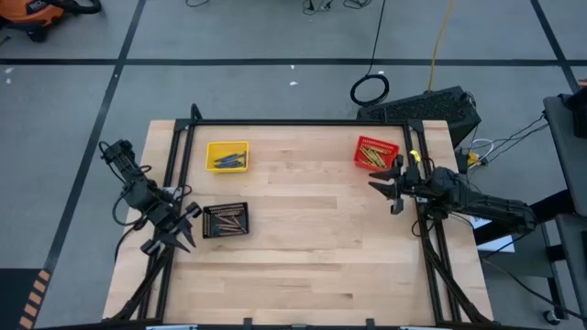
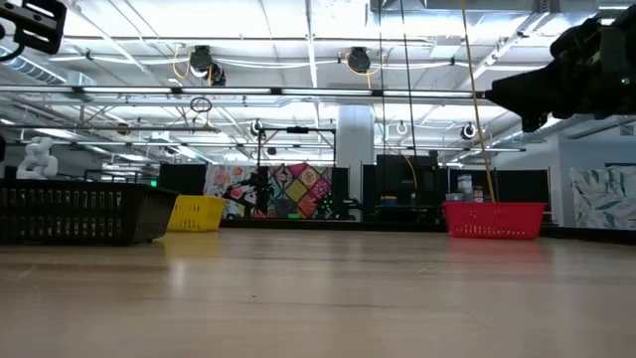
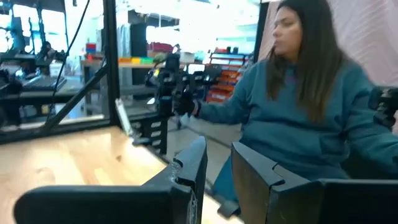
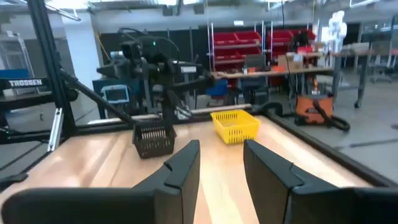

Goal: Sort crayons
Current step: Return to Home Position

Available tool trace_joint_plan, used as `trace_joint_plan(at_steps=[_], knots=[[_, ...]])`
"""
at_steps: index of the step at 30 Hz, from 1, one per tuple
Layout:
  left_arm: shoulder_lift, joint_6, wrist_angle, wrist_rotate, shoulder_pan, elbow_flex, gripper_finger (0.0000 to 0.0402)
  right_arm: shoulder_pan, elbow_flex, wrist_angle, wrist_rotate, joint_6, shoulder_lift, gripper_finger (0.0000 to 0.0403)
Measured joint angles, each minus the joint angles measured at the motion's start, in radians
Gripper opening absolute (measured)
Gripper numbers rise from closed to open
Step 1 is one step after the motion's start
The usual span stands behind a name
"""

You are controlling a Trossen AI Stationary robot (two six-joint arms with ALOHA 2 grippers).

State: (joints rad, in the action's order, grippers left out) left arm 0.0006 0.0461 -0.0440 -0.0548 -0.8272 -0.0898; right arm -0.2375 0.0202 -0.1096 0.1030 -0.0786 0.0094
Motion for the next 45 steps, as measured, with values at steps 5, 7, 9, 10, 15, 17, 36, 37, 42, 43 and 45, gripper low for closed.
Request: trace_joint_plan(at_steps=[5, 7, 9, 10, 15, 17, 36, 37, 42, 43, 45], knots=[[0.000, 0.000, 0.040, -0.023, 0.000, 0.000, 0.0080, 0.000, -0.001, 0.029, 0.001, 0.040, 0.000, 0.0111], [0.000, 0.000, 0.055, -0.025, 0.000, 0.000, 0.0080, 0.000, -0.002, 0.033, 0.002, 0.045, -0.002, 0.0111], [0.000, 0.001, 0.091, -0.025, 0.000, 0.000, 0.0080, 0.000, -0.002, 0.065, 0.002, 0.046, -0.001, 0.0111], [0.000, 0.001, 0.113, -0.025, 0.000, 0.000, 0.0080, 0.000, -0.002, 0.070, 0.001, 0.046, 0.000, 0.0111], [0.000, 0.000, 0.116, -0.026, 0.000, 0.000, 0.0080, 0.000, -0.003, 0.070, 0.000, 0.039, 0.003, 0.0111], [0.000, 0.000, 0.116, -0.027, 0.000, 0.000, 0.0080, 0.000, -0.003, 0.071, 0.000, 0.039, 0.004, 0.0111], [0.001, 0.103, 0.210, -0.028, 0.000, 0.000, 0.0080, 0.000, -0.005, 0.074, 0.001, 0.039, 0.003, 0.0111], [0.001, 0.103, 0.210, -0.028, 0.000, 0.000, 0.0080, 0.000, -0.005, 0.074, 0.001, 0.038, 0.003, 0.0111], [0.001, 0.103, 0.210, -0.028, 0.000, 0.000, 0.0080, 0.000, -0.005, 0.076, 0.001, 0.038, 0.004, 0.0111], [0.001, 0.103, 0.211, -0.028, 0.000, 0.000, 0.0080, 0.000, -0.005, 0.076, 0.001, 0.039, 0.004, 0.0111], [0.001, 0.103, 0.211, -0.028, 0.000, 0.000, 0.0080, 0.000, -0.005, 0.076, 0.001, 0.039, 0.003, 0.0111]])
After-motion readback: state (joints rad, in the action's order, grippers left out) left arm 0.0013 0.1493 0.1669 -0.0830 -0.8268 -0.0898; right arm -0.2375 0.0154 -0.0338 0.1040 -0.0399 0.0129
